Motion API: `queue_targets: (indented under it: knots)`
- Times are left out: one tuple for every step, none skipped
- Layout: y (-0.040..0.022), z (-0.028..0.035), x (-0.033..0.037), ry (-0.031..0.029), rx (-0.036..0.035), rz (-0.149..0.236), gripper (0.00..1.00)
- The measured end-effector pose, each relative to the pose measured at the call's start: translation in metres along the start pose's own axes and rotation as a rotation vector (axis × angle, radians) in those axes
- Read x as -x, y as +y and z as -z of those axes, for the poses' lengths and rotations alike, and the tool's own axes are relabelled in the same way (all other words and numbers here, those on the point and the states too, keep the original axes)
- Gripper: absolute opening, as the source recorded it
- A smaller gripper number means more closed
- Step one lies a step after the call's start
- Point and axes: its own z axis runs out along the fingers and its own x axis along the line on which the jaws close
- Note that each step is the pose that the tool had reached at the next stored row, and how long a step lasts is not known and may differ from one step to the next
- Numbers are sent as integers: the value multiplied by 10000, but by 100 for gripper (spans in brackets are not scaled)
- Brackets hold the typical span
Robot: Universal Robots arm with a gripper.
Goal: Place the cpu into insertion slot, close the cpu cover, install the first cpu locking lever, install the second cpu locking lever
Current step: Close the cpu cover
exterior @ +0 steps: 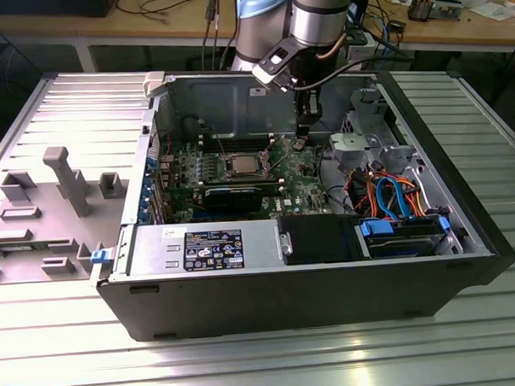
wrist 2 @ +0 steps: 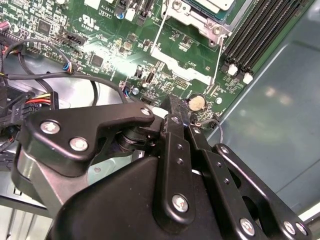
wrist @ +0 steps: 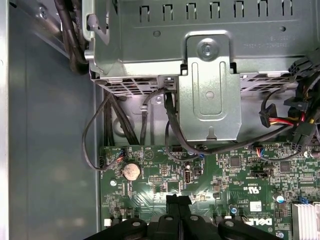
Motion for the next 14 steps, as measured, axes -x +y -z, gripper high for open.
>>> queue_targets:
  knots:
    - [4, 0, 0, 0, 0, 0, 11]
    - [9, -1, 0, 1, 0, 0, 11]
    - [13, -1, 0, 1, 0, -1, 11]
    - [19, -1, 0, 0, 0, -1, 11]
    - [28, -2, -1, 0, 0, 0, 11]
    - [31, -2, -1, -1, 0, 1, 11]
    - [31, -3, 0, -2, 0, 11, 11]
    - [31, -10, 0, 2, 1, 39, 11]
    - [31, -16, 0, 2, 1, 62, 11]
    - [31, -23, -1, 2, -1, 89, 11]
    - [31, -33, -1, 5, -1, 168, 11]
    - [30, -38, -1, 6, -1, 218, 11]
    - [31, -43, -1, 7, -2, 267, 11]
    - [30, -53, -1, 13, -2, 320, 11]
